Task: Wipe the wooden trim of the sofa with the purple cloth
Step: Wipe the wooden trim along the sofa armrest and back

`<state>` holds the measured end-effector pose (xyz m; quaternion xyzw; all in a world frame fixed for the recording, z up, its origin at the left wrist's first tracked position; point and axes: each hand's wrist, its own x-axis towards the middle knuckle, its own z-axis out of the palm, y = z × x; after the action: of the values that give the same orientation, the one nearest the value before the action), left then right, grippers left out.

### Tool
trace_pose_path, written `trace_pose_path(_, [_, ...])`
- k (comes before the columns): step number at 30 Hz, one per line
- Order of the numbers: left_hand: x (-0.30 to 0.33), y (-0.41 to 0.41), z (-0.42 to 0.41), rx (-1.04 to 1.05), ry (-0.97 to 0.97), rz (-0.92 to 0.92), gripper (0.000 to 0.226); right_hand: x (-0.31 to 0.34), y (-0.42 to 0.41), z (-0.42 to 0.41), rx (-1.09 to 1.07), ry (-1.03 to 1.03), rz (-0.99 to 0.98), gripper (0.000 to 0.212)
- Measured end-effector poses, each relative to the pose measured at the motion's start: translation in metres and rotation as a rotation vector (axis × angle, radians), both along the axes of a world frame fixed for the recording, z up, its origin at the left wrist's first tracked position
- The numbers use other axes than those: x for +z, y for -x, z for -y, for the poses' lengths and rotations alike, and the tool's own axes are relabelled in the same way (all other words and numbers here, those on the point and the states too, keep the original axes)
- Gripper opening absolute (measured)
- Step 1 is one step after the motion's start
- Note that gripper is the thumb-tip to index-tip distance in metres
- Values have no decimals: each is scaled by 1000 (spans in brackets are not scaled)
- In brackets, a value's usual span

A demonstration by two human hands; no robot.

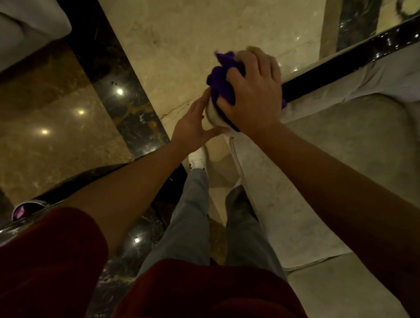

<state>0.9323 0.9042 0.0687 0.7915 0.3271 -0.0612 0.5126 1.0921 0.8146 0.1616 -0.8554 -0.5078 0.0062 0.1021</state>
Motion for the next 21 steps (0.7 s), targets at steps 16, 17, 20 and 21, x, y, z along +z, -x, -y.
trace_pose_path(16, [14,-10,17,65,6,51,111,37,-67,39,-57,192,17,41])
trace_pose_path(17, [14,-10,17,80,11,42,111,31,-49,32,-75,152,-52,39])
trace_pose_path(20, [14,-9,19,117,28,30,111,11,8,12,-191,-51,-226,34])
trace_pose_path(21, [13,-10,19,106,34,26,110,8,18,6,-242,-115,-247,33])
